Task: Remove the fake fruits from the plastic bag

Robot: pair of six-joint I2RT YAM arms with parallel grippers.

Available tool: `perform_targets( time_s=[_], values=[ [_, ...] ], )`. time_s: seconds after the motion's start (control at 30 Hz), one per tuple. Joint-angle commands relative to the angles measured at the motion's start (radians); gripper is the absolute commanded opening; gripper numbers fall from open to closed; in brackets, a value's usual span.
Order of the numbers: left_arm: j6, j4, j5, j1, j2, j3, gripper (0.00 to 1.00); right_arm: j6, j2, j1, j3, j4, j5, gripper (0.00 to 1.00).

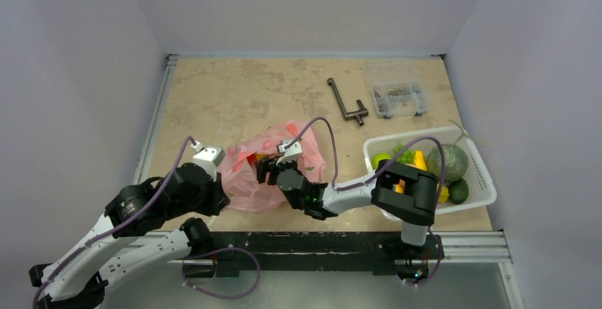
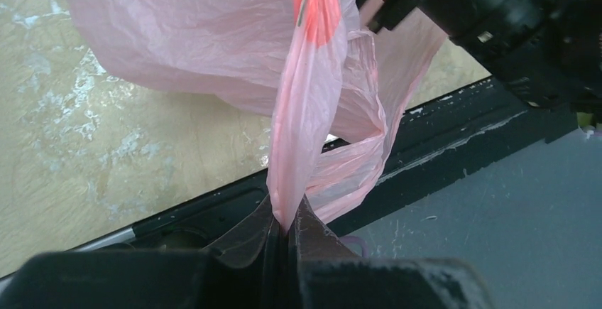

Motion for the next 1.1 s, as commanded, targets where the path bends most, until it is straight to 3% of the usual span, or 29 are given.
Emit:
perform_targets(
  time_s=[0.0,0.3,0.4,0.5,0.7,0.87,1.03,1.07],
  values=[
    [0.046,0.064,0.083,-0.001,-0.009,-0.018,0.00,0.140,0.045,-0.001,0.080,0.040,0.254,0.71],
    [0.071,0.071,0.130,-0.003,0.045,-0.022,0.00,0.005,0.082,-0.062,0.086,0.083,0.258,0.89],
    [0.068,0.076,0.128,-0.003,0.028,-0.028,0.00,-0.173,0.113,-0.082,0.089,0.160,0.203,0.93],
    [0.068,0.076,0.127,-0.003,0.023,-0.028,0.00,-0.454,0.176,-0.082,0.093,0.331,0.149,0.97],
    [0.065,0.073,0.121,-0.003,0.022,-0.028,0.00,-0.760,0.294,-0.115,0.172,0.373,0.164,0.99],
    [0.058,0.069,0.112,-0.003,0.033,-0.026,0.00,-0.731,0.338,-0.141,0.242,0.189,0.176,0.98],
    [0.032,0.033,0.117,-0.003,0.090,0.010,0.01,-0.360,0.159,-0.127,0.128,-0.064,0.076,0.96],
    [0.033,0.036,0.136,-0.004,0.096,0.022,0.13,-0.291,0.109,-0.128,0.081,-0.091,0.052,0.96]
  ],
)
